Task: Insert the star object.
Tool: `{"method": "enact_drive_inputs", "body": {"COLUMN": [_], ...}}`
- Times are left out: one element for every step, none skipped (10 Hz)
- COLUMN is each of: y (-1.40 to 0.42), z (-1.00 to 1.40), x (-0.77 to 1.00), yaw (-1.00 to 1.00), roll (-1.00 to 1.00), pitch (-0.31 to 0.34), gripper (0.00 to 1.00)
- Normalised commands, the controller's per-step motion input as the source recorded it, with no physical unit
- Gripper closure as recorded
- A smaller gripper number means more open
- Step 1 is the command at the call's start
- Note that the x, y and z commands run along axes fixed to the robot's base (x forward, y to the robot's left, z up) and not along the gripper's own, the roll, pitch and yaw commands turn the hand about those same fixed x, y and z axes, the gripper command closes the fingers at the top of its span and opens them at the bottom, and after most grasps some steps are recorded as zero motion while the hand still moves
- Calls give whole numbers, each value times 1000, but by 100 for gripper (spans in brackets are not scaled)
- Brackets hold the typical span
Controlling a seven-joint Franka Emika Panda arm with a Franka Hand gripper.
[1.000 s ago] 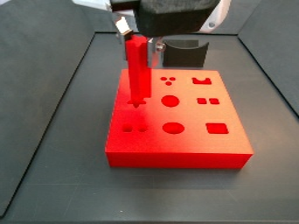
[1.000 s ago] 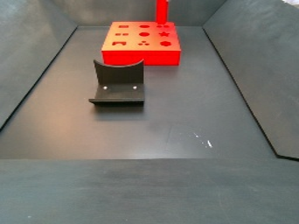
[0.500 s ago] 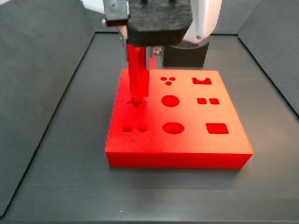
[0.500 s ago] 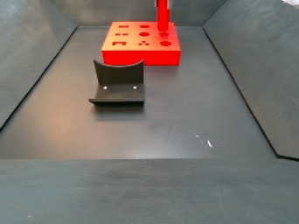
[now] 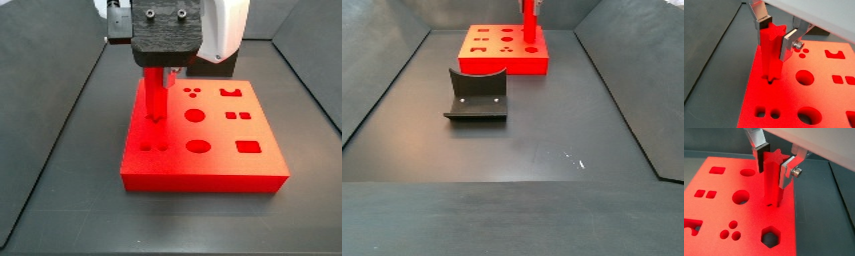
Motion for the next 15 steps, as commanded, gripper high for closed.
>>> {"method": "enact_drive_inputs", "body": {"y": [0,-11,0,-40,-74,-140,-163,0,0,0,0,0,-3,-109,-49], "z": [-160,-143,-163,-137,-106,-74,-57,-157,-203,-91,-43,-23,0,0,0], "x": [0,0,0,80,137,166,189,106,0,6,71,74,49,174,86], "yaw": [40,223,237,277,263,197,117,17,71,311,363,349,277,266,174], "roll": [-50,-43,-103,-94,-64,-11,0,0,0,0,9,20,13,61,26], "pitch": [0,0,-29,-26,-26,0,0,0,0,0,0,0,0,21,3], "gripper": [100,100,100,100,100,100,100,100,100,100,100,100,100,100,100]}}
